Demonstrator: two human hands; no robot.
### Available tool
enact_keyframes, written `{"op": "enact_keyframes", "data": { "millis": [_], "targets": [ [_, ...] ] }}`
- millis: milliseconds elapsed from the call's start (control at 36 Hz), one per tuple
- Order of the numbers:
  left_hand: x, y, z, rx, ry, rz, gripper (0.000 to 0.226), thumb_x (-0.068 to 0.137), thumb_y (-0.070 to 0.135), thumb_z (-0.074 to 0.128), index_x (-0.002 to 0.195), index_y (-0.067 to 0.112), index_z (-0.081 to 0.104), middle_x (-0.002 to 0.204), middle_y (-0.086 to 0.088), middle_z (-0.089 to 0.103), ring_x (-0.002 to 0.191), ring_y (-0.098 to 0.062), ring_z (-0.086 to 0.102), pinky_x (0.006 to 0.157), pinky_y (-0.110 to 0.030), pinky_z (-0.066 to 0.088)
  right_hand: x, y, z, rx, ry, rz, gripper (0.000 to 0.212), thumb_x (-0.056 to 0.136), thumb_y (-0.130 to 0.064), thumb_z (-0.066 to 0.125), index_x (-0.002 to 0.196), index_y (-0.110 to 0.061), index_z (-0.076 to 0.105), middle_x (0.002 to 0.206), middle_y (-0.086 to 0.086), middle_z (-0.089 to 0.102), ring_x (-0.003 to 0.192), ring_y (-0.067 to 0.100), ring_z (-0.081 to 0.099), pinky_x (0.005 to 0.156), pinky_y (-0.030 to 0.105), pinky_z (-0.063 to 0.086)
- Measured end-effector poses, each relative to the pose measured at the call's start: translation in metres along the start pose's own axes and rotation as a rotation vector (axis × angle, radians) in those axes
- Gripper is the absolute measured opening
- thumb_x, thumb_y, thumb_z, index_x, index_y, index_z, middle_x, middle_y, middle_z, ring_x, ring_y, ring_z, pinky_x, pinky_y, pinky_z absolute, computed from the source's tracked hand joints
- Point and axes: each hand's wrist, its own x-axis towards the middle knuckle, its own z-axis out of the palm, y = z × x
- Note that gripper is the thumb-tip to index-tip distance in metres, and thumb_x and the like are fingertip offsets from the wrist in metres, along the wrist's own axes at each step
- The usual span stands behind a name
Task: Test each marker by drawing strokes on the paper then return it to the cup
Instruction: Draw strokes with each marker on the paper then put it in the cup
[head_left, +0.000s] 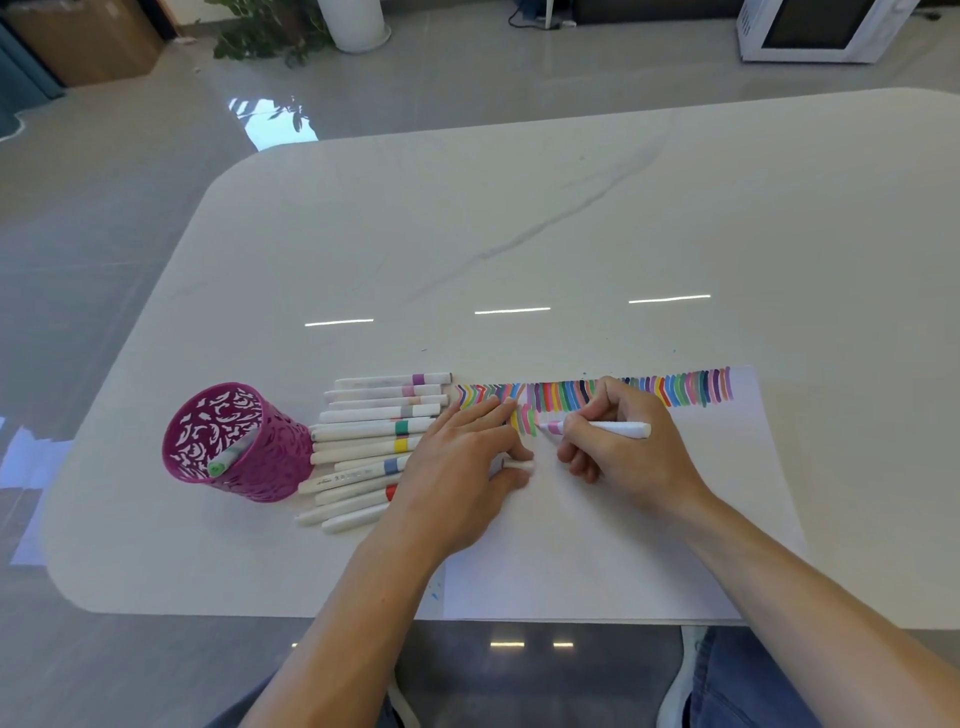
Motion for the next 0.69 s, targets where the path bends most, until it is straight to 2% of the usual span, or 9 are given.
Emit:
{"op": "enact_keyframes", "data": {
  "millis": [83, 222, 389, 472, 528, 583, 639, 694],
  "targets": [
    [0.000, 0.000, 0.000, 0.001, -0.005, -0.005, 0.014, 0.089, 0.037, 0.070, 0.103, 0.035, 0.071, 0.154, 0.014, 0.042, 0.147, 0.000, 0.025, 0.123, -0.023, 0.006, 0.000, -0.002, 0.000, -0.021, -0.003, 0.001, 0.025, 0.085, -0.014, 0.075, 0.072, -0.013, 0.054, 0.063, 0.008, 0.074, 0.049, 0.021, 0.068, 0.044, 0.028, 0.051],
    [-0.001, 0.001, -0.001, 0.005, -0.008, -0.017, 0.014, 0.090, 0.038, 0.069, 0.104, 0.036, 0.071, 0.155, 0.015, 0.041, 0.147, 0.000, 0.024, 0.123, -0.023, 0.005, -0.002, -0.008, 0.001, -0.008, -0.002, 0.016, 0.030, 0.066, -0.036, 0.067, 0.071, -0.009, 0.054, 0.059, 0.009, 0.073, 0.046, 0.020, 0.066, 0.040, 0.026, 0.047],
    [0.000, 0.002, -0.002, -0.010, -0.013, -0.028, 0.014, 0.090, 0.036, 0.070, 0.103, 0.035, 0.071, 0.154, 0.014, 0.042, 0.147, -0.001, 0.025, 0.124, -0.026, 0.008, -0.001, -0.007, 0.001, -0.008, -0.011, 0.015, 0.030, 0.063, -0.035, 0.065, 0.069, -0.009, 0.052, 0.057, 0.009, 0.072, 0.044, 0.021, 0.064, 0.038, 0.025, 0.045],
    [0.000, 0.002, -0.002, -0.015, -0.011, -0.033, 0.015, 0.089, 0.035, 0.072, 0.103, 0.033, 0.072, 0.154, 0.013, 0.042, 0.147, -0.001, 0.025, 0.121, -0.020, 0.007, -0.003, -0.007, 0.001, 0.011, -0.013, 0.019, 0.031, 0.063, -0.038, 0.065, 0.069, -0.011, 0.051, 0.059, 0.010, 0.072, 0.046, 0.021, 0.064, 0.039, 0.025, 0.044],
    [0.000, 0.002, -0.003, -0.025, -0.014, -0.037, 0.016, 0.089, 0.034, 0.072, 0.104, 0.032, 0.073, 0.154, 0.013, 0.043, 0.146, -0.002, 0.026, 0.119, -0.018, 0.008, -0.002, -0.006, 0.000, 0.043, -0.009, 0.009, 0.028, 0.070, -0.032, 0.068, 0.072, -0.009, 0.052, 0.061, 0.011, 0.072, 0.047, 0.021, 0.064, 0.040, 0.026, 0.045],
    [0.000, 0.003, -0.005, -0.030, -0.023, -0.037, 0.017, 0.089, 0.035, 0.072, 0.106, 0.032, 0.074, 0.154, 0.013, 0.043, 0.146, -0.002, 0.027, 0.120, -0.019, 0.010, 0.000, -0.006, -0.002, 0.121, 0.006, 0.004, 0.021, 0.080, -0.016, 0.069, 0.074, -0.008, 0.051, 0.062, 0.014, 0.071, 0.047, 0.023, 0.063, 0.041, 0.027, 0.045],
    [0.000, 0.003, -0.007, -0.031, -0.023, -0.041, 0.017, 0.091, 0.035, 0.070, 0.107, 0.031, 0.074, 0.152, 0.013, 0.045, 0.144, -0.004, 0.030, 0.121, -0.022, 0.013, 0.001, -0.008, -0.004, 0.202, 0.024, -0.001, 0.021, 0.083, -0.009, 0.067, 0.071, -0.018, 0.052, 0.063, 0.018, 0.070, 0.046, 0.026, 0.061, 0.041, 0.027, 0.044],
    [0.000, 0.004, -0.008, -0.038, -0.010, -0.045, 0.016, 0.092, 0.034, 0.068, 0.107, 0.030, 0.073, 0.149, 0.014, 0.049, 0.141, -0.005, 0.035, 0.118, -0.020, 0.014, 0.001, -0.012, -0.005, 0.255, 0.033, -0.006, 0.025, 0.082, -0.010, 0.067, 0.067, -0.024, 0.054, 0.064, 0.020, 0.069, 0.047, 0.029, 0.060, 0.041, 0.028, 0.045]
  ]
}}
